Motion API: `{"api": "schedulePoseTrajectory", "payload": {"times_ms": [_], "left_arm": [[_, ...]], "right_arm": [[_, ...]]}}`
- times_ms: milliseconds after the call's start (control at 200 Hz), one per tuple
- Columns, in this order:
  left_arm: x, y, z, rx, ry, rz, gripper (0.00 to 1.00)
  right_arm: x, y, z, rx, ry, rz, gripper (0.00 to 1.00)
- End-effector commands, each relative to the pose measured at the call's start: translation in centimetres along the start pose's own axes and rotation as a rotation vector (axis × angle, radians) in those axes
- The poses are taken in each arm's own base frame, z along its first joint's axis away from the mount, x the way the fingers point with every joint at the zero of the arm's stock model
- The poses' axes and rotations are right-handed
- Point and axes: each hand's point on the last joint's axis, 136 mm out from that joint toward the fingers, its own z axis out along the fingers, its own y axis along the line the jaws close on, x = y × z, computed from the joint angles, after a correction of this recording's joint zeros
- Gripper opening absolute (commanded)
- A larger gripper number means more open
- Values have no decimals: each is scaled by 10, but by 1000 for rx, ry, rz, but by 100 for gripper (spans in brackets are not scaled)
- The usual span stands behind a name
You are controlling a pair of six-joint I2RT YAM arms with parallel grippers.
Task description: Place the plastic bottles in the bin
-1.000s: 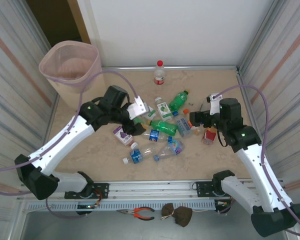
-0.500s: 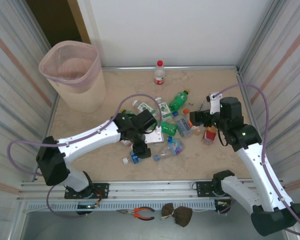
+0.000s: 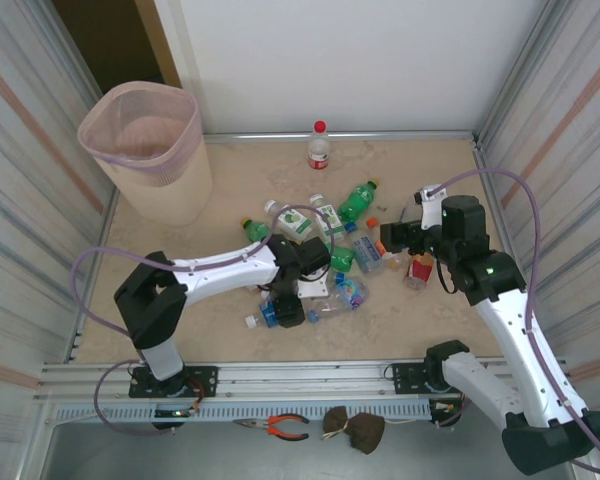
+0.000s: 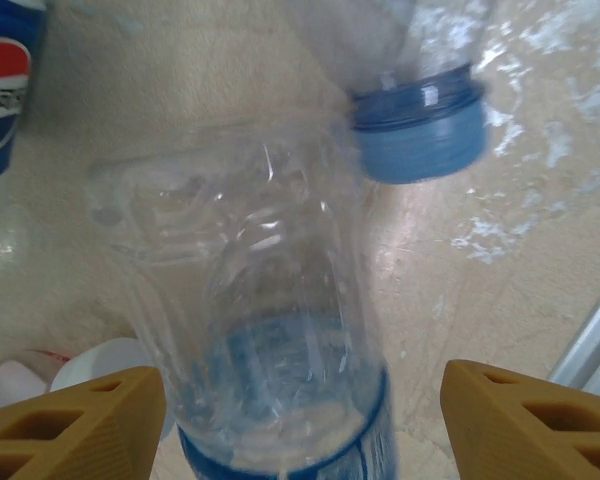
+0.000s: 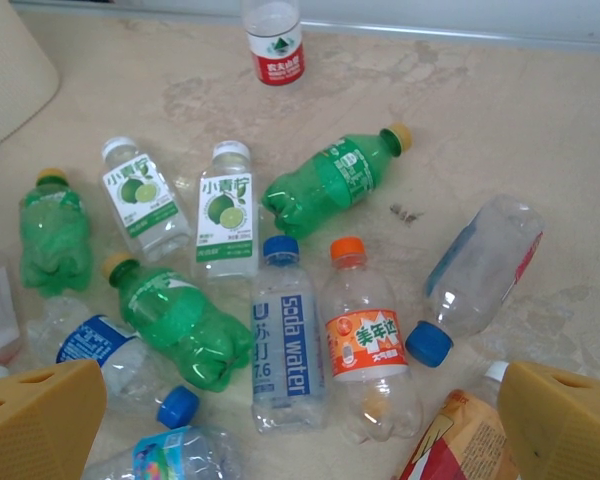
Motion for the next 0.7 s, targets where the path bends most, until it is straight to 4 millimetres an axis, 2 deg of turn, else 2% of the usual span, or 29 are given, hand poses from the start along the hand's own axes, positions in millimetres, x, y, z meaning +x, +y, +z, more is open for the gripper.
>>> {"api": "schedulePoseTrajectory", "payload": {"times_ms": [0, 316, 696], "left_arm": [[8, -3, 9, 1, 59, -34, 73], [8, -3, 23, 11, 72, -51, 68], [4, -4, 32, 26, 76, -53, 70]], "right_arm": [[-2, 5, -5, -20, -6, 3, 99], [-2, 5, -4, -24, -4, 7, 99], [0, 5, -5, -24, -4, 17, 99]]}}
